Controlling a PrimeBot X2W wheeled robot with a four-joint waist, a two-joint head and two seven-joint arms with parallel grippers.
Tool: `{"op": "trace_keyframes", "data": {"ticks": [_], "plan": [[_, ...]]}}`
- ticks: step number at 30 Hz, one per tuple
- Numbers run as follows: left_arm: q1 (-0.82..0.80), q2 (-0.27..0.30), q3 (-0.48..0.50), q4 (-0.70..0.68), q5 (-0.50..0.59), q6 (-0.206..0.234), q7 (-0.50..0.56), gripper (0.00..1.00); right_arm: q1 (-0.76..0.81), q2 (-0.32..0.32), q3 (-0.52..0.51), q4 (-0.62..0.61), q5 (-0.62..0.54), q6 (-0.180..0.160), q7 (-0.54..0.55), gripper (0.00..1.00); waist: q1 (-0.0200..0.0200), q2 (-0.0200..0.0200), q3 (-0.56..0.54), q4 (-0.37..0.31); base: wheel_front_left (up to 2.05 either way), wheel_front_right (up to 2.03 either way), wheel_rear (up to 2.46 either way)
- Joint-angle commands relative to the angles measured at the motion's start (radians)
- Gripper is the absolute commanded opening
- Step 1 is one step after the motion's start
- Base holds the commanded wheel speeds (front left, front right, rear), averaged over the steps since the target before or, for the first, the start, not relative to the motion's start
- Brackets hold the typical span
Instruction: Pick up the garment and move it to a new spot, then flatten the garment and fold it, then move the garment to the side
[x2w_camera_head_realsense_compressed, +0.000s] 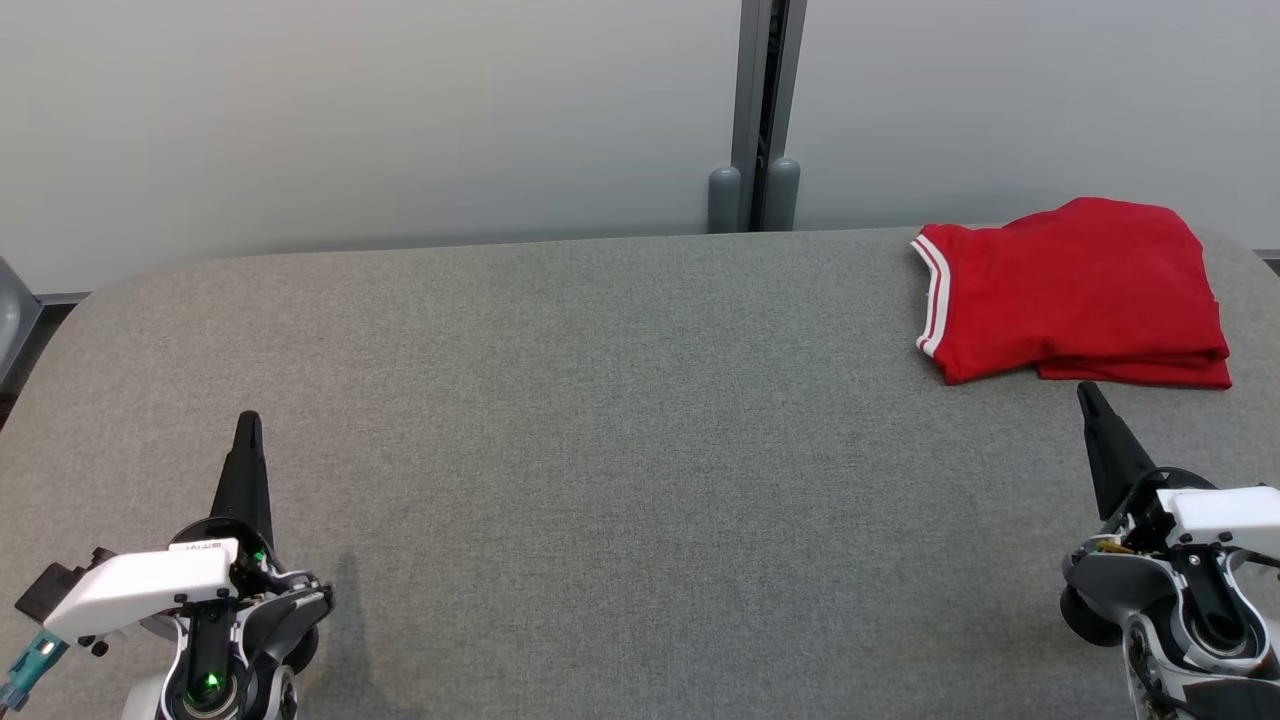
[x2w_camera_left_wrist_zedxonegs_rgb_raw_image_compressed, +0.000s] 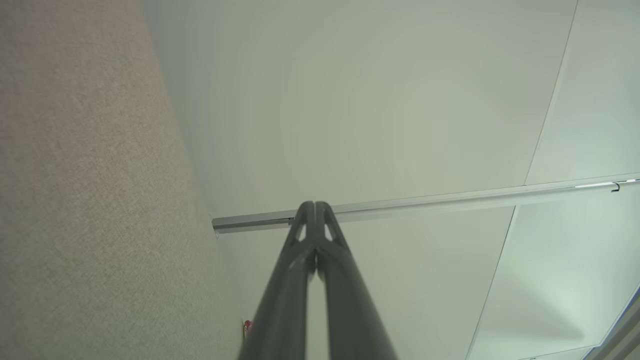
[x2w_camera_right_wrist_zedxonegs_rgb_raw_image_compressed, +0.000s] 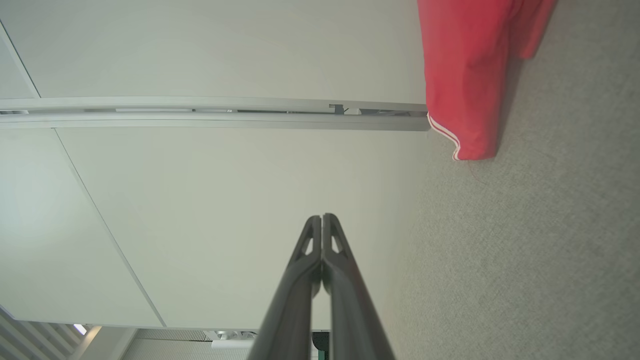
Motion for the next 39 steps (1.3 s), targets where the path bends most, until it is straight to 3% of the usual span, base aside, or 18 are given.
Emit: {"op": "trace_keyframes", "data": {"ticks": [1, 39], "plan": [[-0.008, 0.004, 0.004, 0.0, 0.001, -0.005, 0.003, 0.0, -0.009, -0.005, 0.001, -0.002, 0.007, 0.002, 0.003, 0.0, 0.0, 0.0, 0.0, 0.0, 0.0, 0.0, 0.0], [-0.008, 0.004, 0.004, 0.0, 0.001, -0.005, 0.002, 0.0, -0.009, -0.005, 0.001, -0.002, 0.007, 0.003, 0.003, 0.0, 0.0, 0.0, 0.0, 0.0, 0.0, 0.0, 0.0]]}}
